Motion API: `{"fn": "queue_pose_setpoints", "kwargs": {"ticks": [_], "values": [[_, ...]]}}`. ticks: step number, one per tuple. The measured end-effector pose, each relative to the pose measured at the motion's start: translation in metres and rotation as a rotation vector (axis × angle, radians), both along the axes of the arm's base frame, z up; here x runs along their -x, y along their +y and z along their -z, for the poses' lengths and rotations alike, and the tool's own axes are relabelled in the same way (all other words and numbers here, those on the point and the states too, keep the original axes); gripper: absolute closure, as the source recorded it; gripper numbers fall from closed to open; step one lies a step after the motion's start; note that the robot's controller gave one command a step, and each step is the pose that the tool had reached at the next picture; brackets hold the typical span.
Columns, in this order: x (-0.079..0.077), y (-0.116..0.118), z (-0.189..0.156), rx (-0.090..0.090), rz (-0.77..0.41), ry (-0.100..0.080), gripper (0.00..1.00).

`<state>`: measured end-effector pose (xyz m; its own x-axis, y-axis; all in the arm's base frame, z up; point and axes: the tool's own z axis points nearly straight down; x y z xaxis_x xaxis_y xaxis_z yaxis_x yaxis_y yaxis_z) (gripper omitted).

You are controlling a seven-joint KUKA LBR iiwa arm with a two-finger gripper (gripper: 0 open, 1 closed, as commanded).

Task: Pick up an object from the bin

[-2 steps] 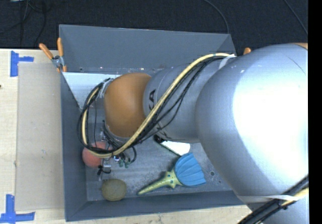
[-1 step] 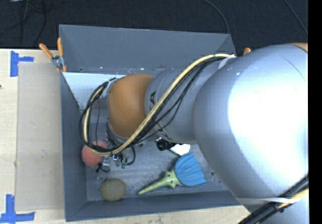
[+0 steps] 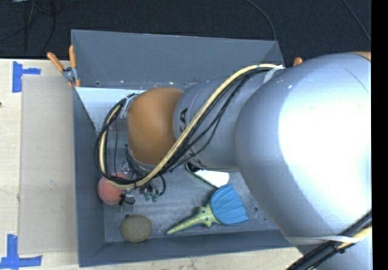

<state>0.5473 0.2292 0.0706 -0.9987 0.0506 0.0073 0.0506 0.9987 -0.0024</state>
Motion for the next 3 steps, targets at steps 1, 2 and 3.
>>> {"fn": "queue_pose_setpoints", "kwargs": {"ticks": [1, 2, 3], "values": [[0.0, 0.0, 0.0, 0.0, 0.0, 0.0, 1.0], [0.001, 0.0, -0.004, 0.0, 0.001, 0.003, 1.0], [0.003, 0.0, -0.025, 0.002, 0.001, 0.011, 1.0]]}}
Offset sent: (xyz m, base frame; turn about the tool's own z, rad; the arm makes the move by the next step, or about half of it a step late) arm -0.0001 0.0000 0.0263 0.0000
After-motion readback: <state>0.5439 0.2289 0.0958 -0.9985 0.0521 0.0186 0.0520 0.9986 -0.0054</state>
